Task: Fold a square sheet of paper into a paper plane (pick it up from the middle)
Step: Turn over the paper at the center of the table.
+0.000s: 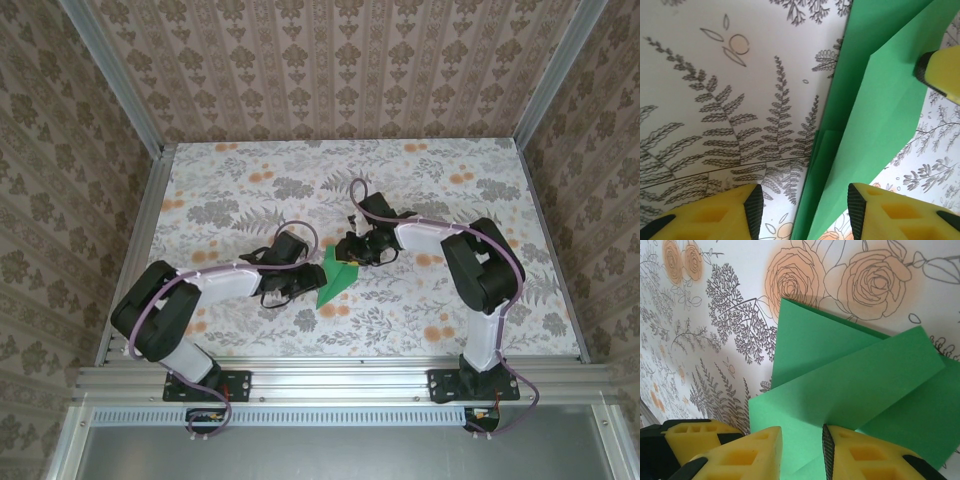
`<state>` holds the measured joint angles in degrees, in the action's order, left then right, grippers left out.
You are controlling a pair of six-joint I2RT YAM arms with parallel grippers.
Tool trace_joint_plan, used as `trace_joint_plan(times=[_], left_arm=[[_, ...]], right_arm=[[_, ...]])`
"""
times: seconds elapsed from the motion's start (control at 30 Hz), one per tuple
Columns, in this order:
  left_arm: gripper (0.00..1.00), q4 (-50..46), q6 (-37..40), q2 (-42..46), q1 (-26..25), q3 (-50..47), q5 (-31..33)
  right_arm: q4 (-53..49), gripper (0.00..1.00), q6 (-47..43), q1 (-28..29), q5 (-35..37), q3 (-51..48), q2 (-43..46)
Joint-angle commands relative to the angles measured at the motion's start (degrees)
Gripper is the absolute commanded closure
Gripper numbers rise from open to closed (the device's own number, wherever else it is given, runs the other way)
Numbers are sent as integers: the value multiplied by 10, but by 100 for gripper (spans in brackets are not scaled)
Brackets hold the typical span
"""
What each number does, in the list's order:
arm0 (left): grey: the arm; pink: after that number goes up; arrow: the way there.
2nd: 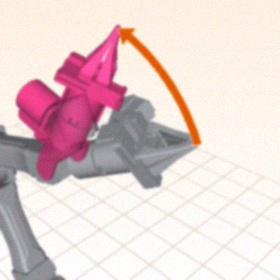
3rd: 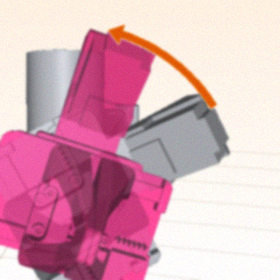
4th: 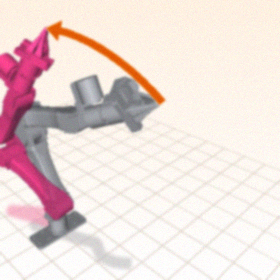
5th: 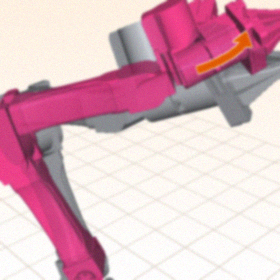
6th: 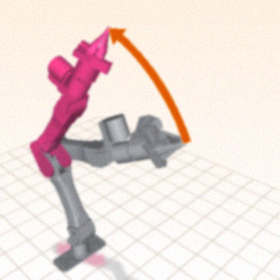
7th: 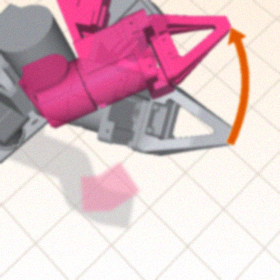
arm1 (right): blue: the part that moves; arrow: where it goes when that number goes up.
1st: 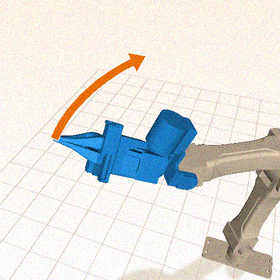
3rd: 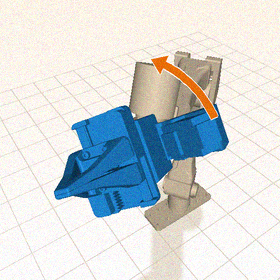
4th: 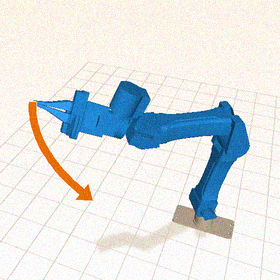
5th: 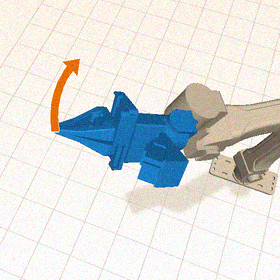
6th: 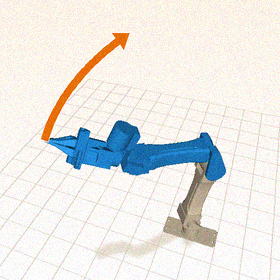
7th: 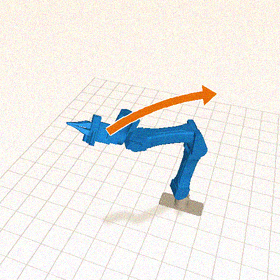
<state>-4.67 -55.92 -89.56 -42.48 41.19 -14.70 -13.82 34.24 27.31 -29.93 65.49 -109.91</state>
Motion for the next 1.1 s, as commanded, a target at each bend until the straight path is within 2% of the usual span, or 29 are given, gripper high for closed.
trace_joint_plan(times=[0.0,0.17,0.27,0.77,0.87,0.93,1.0,1.07], left_arm=[[50,-9,3,-7,1,16,-10],[50,-13,3,-4,2,15,-1],[50,-14,2,-4,1,14,1],[50,-10,0,-10,1,15,3],[50,-10,-3,-6,1,14,4],[49,-14,-4,4,4,14,10],[46,-28,0,25,13,14,21],[45,-60,12,48,27,21,44]], right_arm=[[-16,68,7,-1,11,-2,15],[2,62,42,-10,47,-33,47],[6,61,58,-12,50,-34,36],[89,66,104,4,-47,-26,-21],[104,74,108,9,-58,-27,-20],[103,86,103,10,-54,-27,-15],[79,94,83,9,-29,-22,3],[23,96,41,7,4,-2,25]])
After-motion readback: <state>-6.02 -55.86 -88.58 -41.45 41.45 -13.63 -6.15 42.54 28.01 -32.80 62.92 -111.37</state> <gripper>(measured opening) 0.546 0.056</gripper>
